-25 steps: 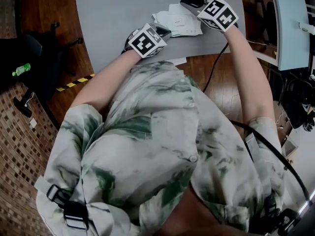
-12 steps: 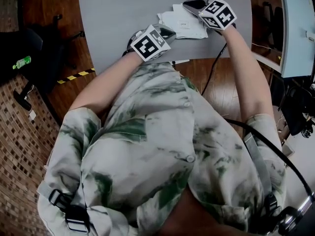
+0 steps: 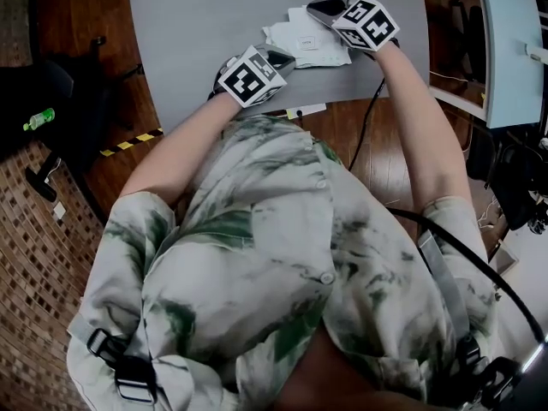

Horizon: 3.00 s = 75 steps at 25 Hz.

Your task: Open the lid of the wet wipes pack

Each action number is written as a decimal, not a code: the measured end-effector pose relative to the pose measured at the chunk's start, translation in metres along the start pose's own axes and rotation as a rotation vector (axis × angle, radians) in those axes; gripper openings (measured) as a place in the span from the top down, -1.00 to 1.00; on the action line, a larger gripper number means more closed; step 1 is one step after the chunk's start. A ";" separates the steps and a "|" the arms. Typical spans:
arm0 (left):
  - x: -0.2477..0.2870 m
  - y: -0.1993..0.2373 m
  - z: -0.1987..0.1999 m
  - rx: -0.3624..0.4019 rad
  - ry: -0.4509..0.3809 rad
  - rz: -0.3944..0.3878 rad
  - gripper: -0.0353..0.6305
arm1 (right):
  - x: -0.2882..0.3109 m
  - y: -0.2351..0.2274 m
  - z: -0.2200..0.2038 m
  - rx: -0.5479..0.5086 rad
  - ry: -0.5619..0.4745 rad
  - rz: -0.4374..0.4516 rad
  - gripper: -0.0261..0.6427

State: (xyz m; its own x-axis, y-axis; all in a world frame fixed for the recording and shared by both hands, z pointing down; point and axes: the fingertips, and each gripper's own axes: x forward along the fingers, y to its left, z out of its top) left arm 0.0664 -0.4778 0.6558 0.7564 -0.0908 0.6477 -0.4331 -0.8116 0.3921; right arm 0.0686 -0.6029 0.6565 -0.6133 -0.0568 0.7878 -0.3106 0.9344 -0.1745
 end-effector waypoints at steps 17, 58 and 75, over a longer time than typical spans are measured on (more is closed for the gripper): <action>-0.082 -0.074 0.036 0.064 -0.205 0.060 0.89 | -0.110 0.094 -0.018 0.070 -0.240 -0.193 0.91; -0.386 -0.385 -0.202 0.219 -0.486 0.026 0.89 | -0.194 0.658 -0.001 0.219 -0.587 -0.538 0.91; -0.374 -0.564 -0.254 0.256 -0.509 0.073 0.89 | -0.253 0.813 -0.079 0.165 -0.619 -0.478 0.91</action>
State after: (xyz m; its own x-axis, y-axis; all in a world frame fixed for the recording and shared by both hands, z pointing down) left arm -0.0965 0.1604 0.3587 0.8971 -0.3669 0.2463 -0.4085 -0.9010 0.1460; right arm 0.0285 0.1984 0.3624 -0.6631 -0.6686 0.3366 -0.7159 0.6978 -0.0242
